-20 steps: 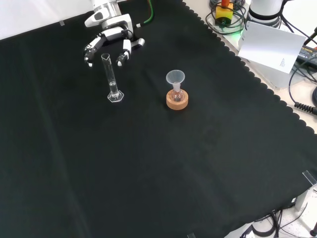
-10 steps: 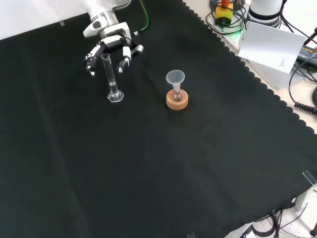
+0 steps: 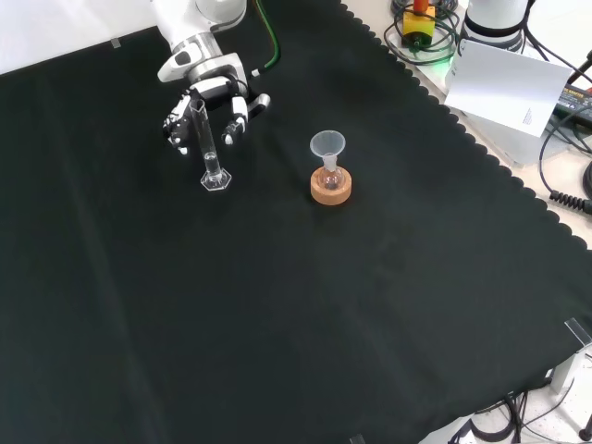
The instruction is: Pick up the graduated cylinder.
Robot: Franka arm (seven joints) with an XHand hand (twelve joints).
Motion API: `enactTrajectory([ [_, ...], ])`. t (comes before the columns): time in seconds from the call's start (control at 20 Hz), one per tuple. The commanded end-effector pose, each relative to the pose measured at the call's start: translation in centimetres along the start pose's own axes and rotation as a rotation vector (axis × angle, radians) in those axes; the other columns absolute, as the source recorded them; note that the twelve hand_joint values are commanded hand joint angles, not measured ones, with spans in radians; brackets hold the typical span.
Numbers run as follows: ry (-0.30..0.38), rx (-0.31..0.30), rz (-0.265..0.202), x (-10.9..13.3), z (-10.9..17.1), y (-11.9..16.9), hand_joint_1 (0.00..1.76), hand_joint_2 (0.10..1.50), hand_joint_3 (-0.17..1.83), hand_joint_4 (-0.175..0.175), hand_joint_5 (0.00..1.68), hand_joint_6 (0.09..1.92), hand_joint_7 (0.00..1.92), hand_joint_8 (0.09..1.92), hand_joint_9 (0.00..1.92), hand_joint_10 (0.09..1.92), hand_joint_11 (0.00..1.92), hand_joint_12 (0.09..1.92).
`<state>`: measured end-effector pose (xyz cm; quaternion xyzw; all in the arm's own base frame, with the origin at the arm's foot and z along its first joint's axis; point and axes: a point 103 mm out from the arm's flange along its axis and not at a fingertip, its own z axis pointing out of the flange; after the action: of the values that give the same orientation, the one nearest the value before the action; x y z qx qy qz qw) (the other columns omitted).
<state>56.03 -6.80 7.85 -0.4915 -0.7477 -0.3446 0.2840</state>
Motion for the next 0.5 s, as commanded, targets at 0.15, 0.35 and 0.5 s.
enactTrajectory([
  [0.15, 0.047, -0.013, -0.003, -0.22, 0.59, -0.02, 1.01, 0.61, 0.69, -0.028, 0.64, 0.33, 0.65, 0.57, 0.87, 0.42, 0.50, 1.26],
  [0.35, 0.064, -0.019, -0.005, -0.22, 0.63, 0.05, 1.02, 0.61, 0.69, -0.042, 0.53, 0.33, 0.64, 0.56, 0.88, 0.42, 0.51, 1.25],
  [0.5, 0.077, -0.020, -0.001, -0.32, 0.74, 0.01, 1.02, 0.61, 0.69, -0.042, 0.53, 0.34, 0.64, 0.56, 0.88, 0.42, 0.52, 1.26],
])
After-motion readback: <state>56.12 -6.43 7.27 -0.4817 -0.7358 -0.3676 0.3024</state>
